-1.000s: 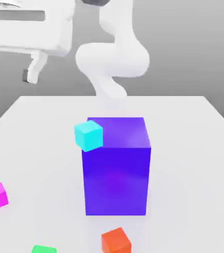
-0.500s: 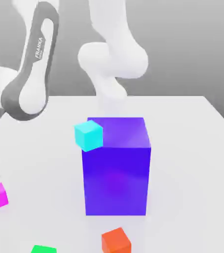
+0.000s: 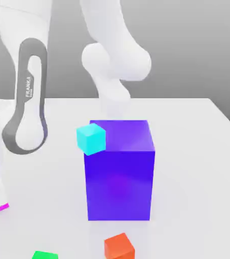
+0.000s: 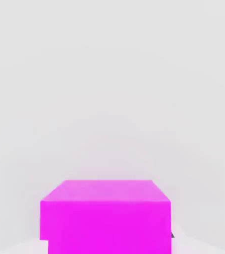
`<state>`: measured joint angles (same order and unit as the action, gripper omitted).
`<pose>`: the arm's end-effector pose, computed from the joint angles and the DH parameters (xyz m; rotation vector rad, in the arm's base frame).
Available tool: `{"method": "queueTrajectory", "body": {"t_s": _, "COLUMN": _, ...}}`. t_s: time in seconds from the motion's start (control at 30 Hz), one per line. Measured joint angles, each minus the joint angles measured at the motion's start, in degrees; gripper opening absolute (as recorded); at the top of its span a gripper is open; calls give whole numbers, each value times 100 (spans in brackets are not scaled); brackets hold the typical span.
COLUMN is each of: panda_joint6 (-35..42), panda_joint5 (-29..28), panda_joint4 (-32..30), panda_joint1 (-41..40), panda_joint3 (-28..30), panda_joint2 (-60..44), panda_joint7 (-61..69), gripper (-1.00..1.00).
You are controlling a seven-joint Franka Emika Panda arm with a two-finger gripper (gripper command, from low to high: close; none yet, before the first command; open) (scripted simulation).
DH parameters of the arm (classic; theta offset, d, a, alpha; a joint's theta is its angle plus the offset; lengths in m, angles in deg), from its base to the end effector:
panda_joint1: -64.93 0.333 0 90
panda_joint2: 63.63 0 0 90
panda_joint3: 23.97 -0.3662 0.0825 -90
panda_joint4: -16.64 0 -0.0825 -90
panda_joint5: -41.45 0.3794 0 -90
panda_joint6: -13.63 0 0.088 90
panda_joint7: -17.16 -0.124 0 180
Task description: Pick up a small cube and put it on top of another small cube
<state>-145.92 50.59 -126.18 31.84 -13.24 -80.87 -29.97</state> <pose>0.3410 -0.3400 0.2077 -2.0390 2.3895 -0.0003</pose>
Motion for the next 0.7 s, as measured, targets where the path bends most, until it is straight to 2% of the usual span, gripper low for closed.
{"method": "queueTrajectory", "body": {"t_s": 0.1, "panda_joint6": 381, "panda_joint5": -304, "panda_joint4": 127, "panda_joint1": 177, "panda_joint3": -90, "panda_joint2": 271, "panda_joint7": 169, "gripper": -100}}
{"method": "queueTrajectory", "body": {"t_s": 0.47, "panda_joint6": 1499, "panda_joint5": -1089, "panda_joint4": 1532, "panda_joint1": 1072, "panda_joint3": -1453, "panda_joint2": 6, "panda_joint7": 2420, "gripper": -100}}
{"method": "queueTrajectory", "body": {"t_s": 0.6, "panda_joint6": 1100, "panda_joint5": -1265, "panda_joint4": 1734, "panda_joint1": 1228, "panda_joint3": -1553, "panda_joint2": -600, "panda_joint7": 2626, "gripper": -100}}
{"method": "queueTrajectory", "body": {"t_s": 0.63, "panda_joint6": 957, "panda_joint5": -1295, "panda_joint4": 1749, "panda_joint1": 1247, "panda_joint3": -1539, "panda_joint2": -759, "panda_joint7": 2617, "gripper": 100}}
{"method": "queueTrajectory", "body": {"t_s": 0.7, "panda_joint6": 957, "panda_joint5": -1295, "panda_joint4": 1749, "panda_joint1": 1246, "panda_joint3": -1539, "panda_joint2": -759, "panda_joint7": 2617, "gripper": 100}}
